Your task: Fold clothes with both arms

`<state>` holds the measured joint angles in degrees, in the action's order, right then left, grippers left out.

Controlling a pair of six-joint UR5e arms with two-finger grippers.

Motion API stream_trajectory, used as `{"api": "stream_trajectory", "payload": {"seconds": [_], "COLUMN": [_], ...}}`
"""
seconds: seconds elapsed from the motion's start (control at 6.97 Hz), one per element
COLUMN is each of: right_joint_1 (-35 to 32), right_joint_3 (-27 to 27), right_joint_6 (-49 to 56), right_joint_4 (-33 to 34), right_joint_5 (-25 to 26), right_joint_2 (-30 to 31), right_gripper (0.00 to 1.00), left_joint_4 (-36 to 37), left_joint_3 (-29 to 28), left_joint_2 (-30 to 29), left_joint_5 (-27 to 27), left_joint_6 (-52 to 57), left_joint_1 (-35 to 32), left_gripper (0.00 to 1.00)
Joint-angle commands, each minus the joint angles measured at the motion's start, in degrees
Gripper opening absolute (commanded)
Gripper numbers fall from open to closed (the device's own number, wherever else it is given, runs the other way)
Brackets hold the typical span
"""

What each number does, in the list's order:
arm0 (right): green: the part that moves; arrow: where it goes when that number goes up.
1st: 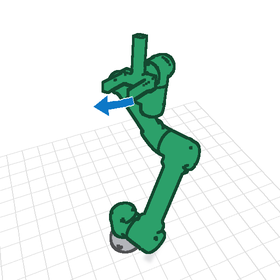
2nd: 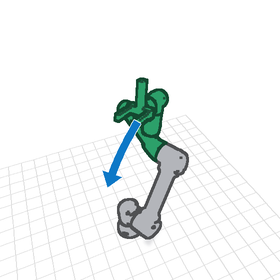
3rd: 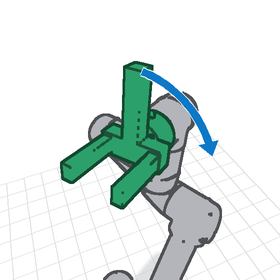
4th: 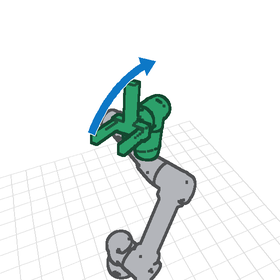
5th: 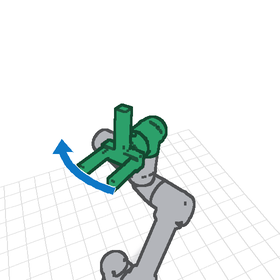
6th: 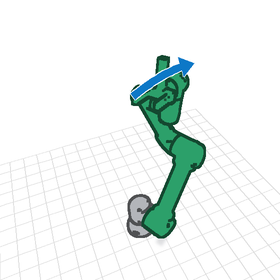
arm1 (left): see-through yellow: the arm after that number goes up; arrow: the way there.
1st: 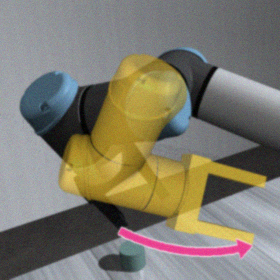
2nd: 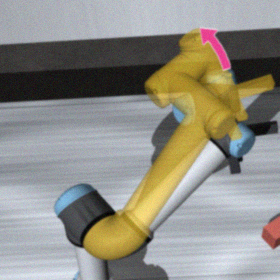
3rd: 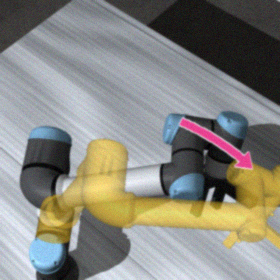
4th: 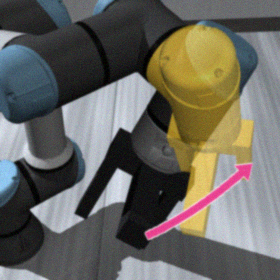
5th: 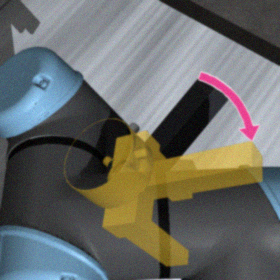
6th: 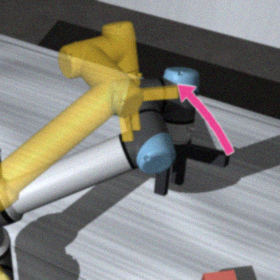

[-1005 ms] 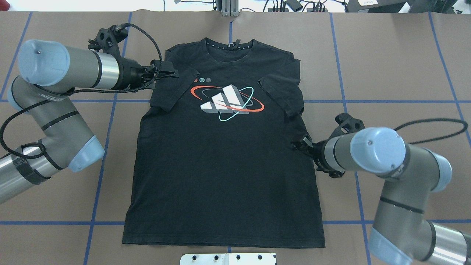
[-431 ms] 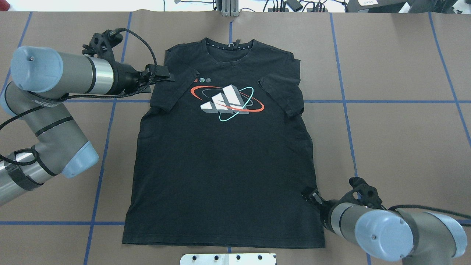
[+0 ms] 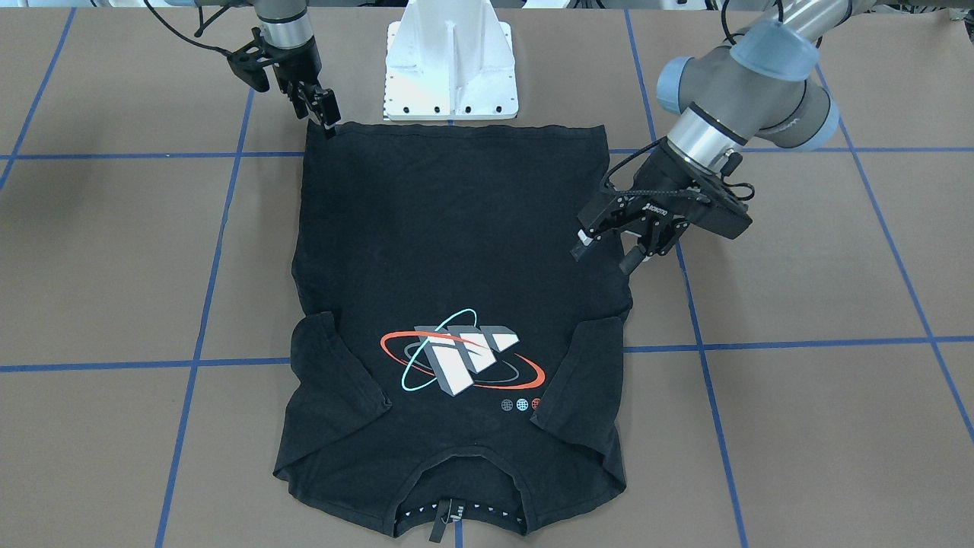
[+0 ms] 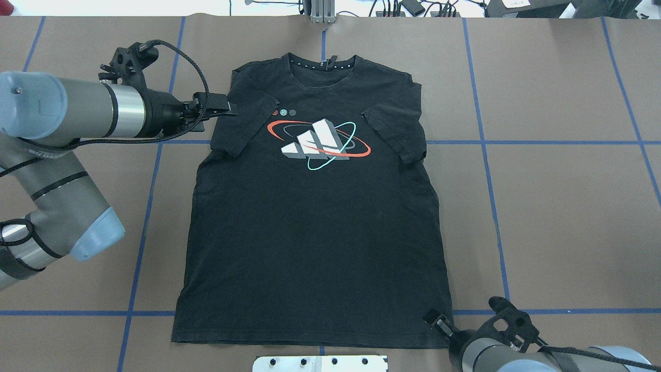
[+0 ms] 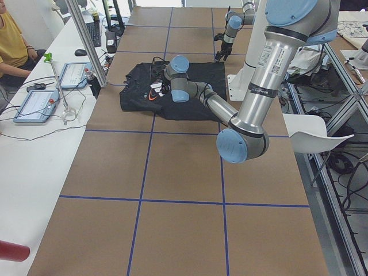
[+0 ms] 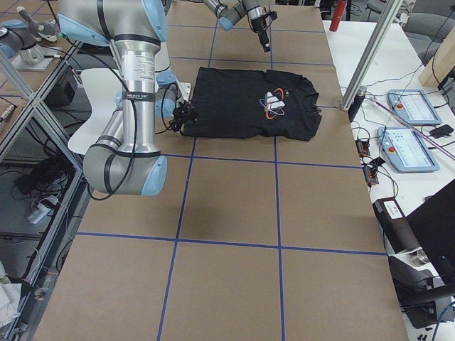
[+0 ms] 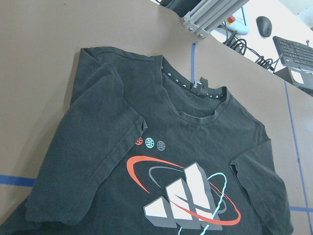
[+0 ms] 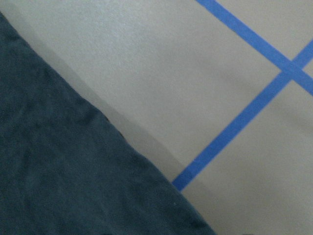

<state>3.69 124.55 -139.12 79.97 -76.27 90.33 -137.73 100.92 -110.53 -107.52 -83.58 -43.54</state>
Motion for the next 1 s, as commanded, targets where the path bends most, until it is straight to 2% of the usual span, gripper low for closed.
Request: {"api": "stream_trajectory", "payload": {"seconds": [0.0, 0.29, 0.57, 0.86], "right_joint_1": [2.8, 3.3, 3.5, 3.5], "right_joint_3": [0.4, 0.3, 0.6, 0.4], "right_joint_6": [-1.7, -1.6, -1.6, -1.6], "right_joint_4": [2.0, 4.5, 4.3, 4.3], "right_joint_5": [2.0, 2.6, 2.7, 3.2], "right_joint_2": [0.8, 1.2, 0.8, 0.9], "right_gripper": [0.85, 0.77, 0.62, 0.61], "left_joint_4": [0.0, 0.0, 0.0, 0.0], "left_joint_3": [1.1, 1.1, 1.0, 1.1], "left_joint_2": [0.8, 0.8, 0.9, 1.1], "left_joint_5": [1.3, 2.5, 2.8, 3.4], "left_joint_6": [0.0, 0.0, -0.1, -0.1], "left_joint_1": [0.8, 1.4, 1.5, 1.7], "left_gripper": [1.0, 1.0, 1.0, 1.0]}}
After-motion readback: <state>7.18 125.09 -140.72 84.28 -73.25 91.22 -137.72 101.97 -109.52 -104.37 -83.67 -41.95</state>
